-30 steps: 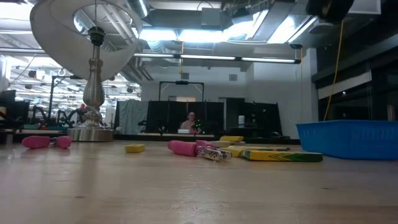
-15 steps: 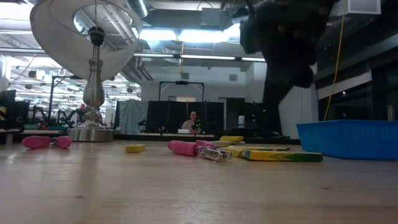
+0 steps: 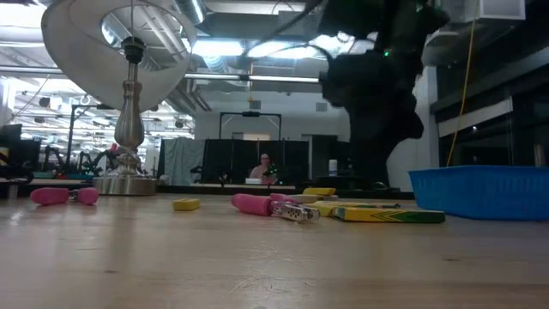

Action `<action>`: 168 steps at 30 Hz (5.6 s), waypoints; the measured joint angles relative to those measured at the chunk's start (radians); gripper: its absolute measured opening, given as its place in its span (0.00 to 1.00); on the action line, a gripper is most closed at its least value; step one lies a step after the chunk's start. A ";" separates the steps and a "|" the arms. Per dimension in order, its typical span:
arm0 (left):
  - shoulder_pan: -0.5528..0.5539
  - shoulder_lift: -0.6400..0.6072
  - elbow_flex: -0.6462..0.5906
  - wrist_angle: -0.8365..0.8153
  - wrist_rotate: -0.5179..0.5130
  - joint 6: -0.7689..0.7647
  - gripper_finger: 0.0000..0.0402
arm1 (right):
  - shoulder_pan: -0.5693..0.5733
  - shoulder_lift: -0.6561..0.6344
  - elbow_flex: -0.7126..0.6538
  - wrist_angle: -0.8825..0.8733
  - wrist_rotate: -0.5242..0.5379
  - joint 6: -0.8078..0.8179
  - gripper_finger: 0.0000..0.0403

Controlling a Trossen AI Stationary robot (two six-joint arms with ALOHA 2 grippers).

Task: Pick & Place School Supplies
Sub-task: Put the middle box of crayons into the orange bin, then put the bottom box of crayons into the orange bin

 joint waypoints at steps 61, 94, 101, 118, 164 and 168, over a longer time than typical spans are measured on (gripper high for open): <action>0.045 0.005 0.101 0.103 0.027 0.239 0.19 | -0.039 0.144 0.016 0.031 0.054 -0.168 0.37; -0.050 0.018 0.101 -0.212 -0.072 0.002 0.19 | 0.495 -0.077 0.298 -0.645 -0.068 0.243 0.39; -0.051 0.018 0.101 -0.214 -0.063 0.008 0.19 | 0.681 -0.101 0.298 -0.843 -0.041 0.452 0.39; -0.067 0.018 0.101 -0.201 -0.079 -0.011 0.19 | 0.892 -0.304 -0.102 -0.567 -0.084 1.224 0.39; -0.018 0.018 0.101 -0.204 -0.131 -0.010 0.19 | 0.628 -0.315 0.023 -0.132 0.546 0.586 0.59; -0.019 0.021 0.101 -0.204 -0.126 -0.024 0.19 | 0.483 -0.290 0.020 -0.022 0.431 0.236 0.59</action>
